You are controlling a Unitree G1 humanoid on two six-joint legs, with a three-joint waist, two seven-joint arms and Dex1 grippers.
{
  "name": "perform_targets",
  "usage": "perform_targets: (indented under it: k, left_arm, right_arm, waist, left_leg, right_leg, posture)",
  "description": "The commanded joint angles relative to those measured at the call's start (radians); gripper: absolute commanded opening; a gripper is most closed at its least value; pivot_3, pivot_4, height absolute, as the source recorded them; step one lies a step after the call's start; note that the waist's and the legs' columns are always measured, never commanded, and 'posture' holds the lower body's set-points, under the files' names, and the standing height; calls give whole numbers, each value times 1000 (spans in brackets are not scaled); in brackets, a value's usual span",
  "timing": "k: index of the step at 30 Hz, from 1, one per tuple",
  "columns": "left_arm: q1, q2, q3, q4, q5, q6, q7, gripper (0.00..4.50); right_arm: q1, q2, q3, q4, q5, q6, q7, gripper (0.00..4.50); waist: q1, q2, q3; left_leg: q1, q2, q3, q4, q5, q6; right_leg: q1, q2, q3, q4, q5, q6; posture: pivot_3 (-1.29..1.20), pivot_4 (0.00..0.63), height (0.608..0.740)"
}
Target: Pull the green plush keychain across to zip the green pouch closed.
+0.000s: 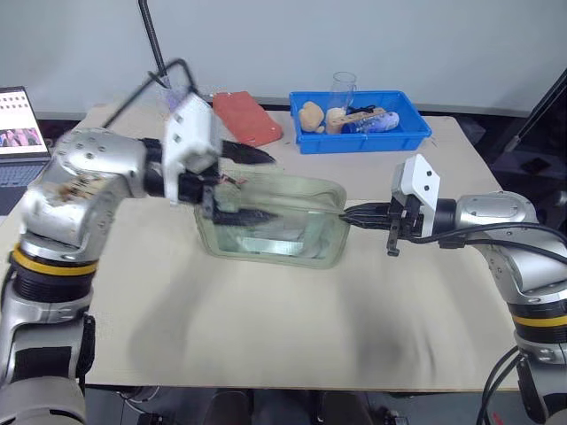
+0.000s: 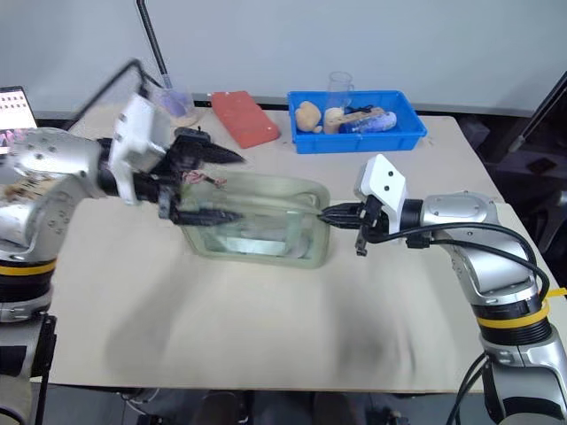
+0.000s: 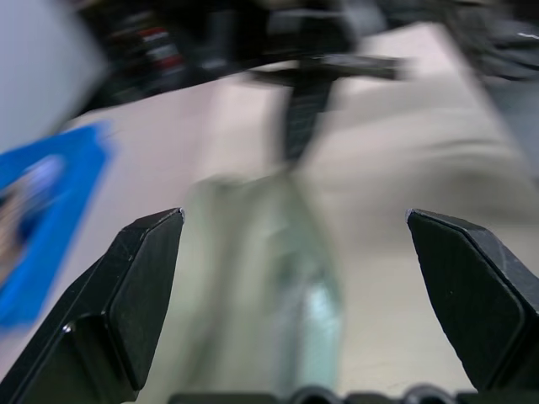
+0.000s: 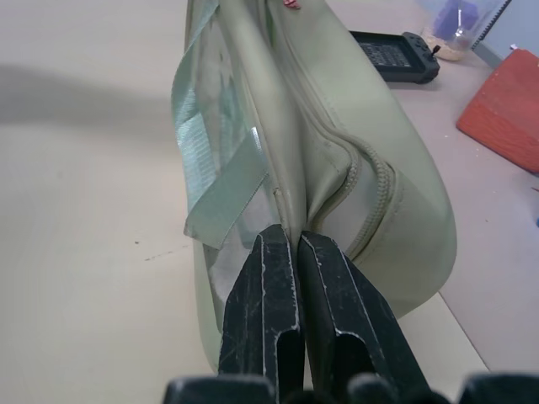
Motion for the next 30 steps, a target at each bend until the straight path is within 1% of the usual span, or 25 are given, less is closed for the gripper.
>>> perform_targets:
  k: [1,3,5,7,10,13,15,16,21,23,24,30]
  left_arm:
    - [72,69,137,53,-3,37,61,4500]
    - [130,95,173,52,-3,37,73,4500]
    - [232,115,214,13,-12,50,80,4500]
    - [309,116,231,-23,-12,48,98,4500]
    - [368,98,222,-36,17,7,140,4500]
    - [371,77,215,-12,32,-28,168,4500]
    - [363,68,213,6,33,-42,175,3973]
    - [358,68,211,16,34,-47,172,3619]
    - [344,91,202,59,33,-54,136,1233]
    - [340,96,198,75,39,-64,124,195]
    - [326,94,202,85,30,-59,122,91]
    - [219,102,201,101,-19,5,100,91]
  right_arm:
    - [-19,-1,-10,-12,-5,-20,7,17]
    - [-21,-2,-11,-14,-5,-20,12,17]
    - [-25,-2,-8,-8,-9,-22,16,17]
    - [-28,0,-7,-1,-13,-24,18,17]
    - [-32,2,-5,10,-17,-28,20,17]
    - [-32,-1,-6,12,-20,-28,25,17]
    - [-32,-2,-8,12,-20,-27,27,0]
    - [-31,-4,-8,11,-21,-28,29,0]
    - [-23,-8,-15,1,-24,-25,26,0]
    - [-19,-9,-18,-4,-23,-23,25,0]
    - [-18,-10,-19,-7,-23,-22,24,0]
    - [-9,-19,-24,-15,-26,-20,19,0]
  waist:
    - [-4,0,0]
    - [-2,0,0]
    - [1,0,0]
    - [2,0,0]
    - [11,0,0]
    - [13,0,0]
    - [12,0,0]
    - [10,0,0]
    - [6,0,0]
    - [6,0,0]
    - [6,0,0]
    - [6,0,0]
  left_leg:
    - [0,0,0,0,0,0]
    - [0,0,0,0,0,0]
    - [0,0,0,-1,0,0]
    - [0,0,1,-1,0,0]
    - [0,0,1,0,0,0]
    - [0,0,1,0,0,-1]
    - [0,0,1,0,0,-1]
    - [0,0,1,0,0,-1]
    - [0,1,1,0,0,-1]
    - [0,0,1,0,0,-1]
    - [0,1,1,0,0,-1]
    - [0,0,1,0,0,-1]
  right_leg:
    - [0,0,0,0,0,0]
    - [0,0,0,0,0,-1]
    - [0,0,0,0,1,-2]
    - [0,-1,0,0,1,-2]
    - [0,-1,-1,-1,0,-5]
    - [0,-2,-1,-1,-1,-8]
    - [0,-2,-1,-1,-1,-8]
    - [0,-2,-1,-1,0,-7]
    - [0,-1,-1,-1,2,-4]
    - [0,-1,-1,-1,2,-4]
    - [0,-1,-1,-1,2,-4]
    - [0,-1,-1,-1,2,-4]
  posture:
    - [0,150,740]
    - [0,150,740]
    - [0,150,740]
    - [0,150,740]
    - [0,150,740]
    - [0,150,740]
    - [0,150,740]
    - [0,150,740]
    - [0,150,740]
    - [0,150,740]
    - [0,150,740]
    - [0,150,740]
